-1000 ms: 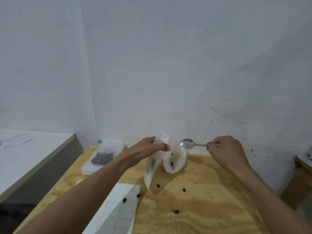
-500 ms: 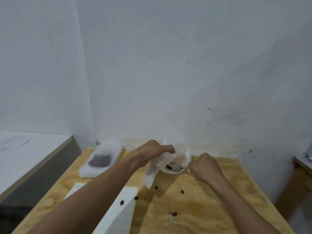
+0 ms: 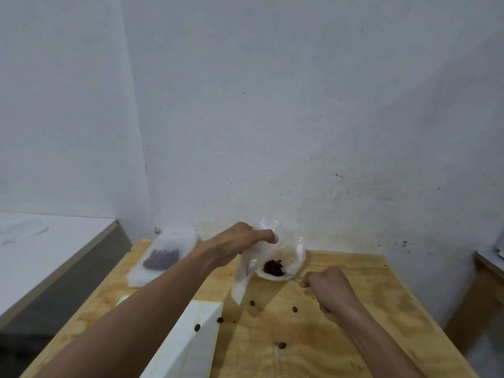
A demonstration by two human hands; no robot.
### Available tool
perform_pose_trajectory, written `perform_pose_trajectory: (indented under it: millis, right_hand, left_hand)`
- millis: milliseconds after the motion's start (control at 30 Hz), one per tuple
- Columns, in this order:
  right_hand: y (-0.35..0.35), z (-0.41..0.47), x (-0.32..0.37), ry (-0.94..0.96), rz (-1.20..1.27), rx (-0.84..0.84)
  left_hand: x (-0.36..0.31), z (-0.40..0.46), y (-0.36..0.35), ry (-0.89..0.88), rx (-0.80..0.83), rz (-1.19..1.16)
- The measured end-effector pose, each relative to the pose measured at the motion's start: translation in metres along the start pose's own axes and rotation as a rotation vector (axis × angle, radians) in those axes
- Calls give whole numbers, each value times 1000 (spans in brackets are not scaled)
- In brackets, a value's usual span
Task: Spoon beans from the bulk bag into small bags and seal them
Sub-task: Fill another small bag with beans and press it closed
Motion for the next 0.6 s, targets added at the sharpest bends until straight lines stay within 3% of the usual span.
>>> perform_pose_trajectory:
  millis: [600]
  right_hand:
    - [84,-12,72,118,-112,-67]
  left_hand:
    - [5,-30,0,-247,-130,357]
Point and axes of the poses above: each hand's wrist, its own z-axis towards the middle knuckle, its own y-axis out of the back of the hand, x = y × z, the point moved 3 cm from there along z, towards the middle knuckle, and after that the axes turned 7 degrees about x, right-handed, at the moved point
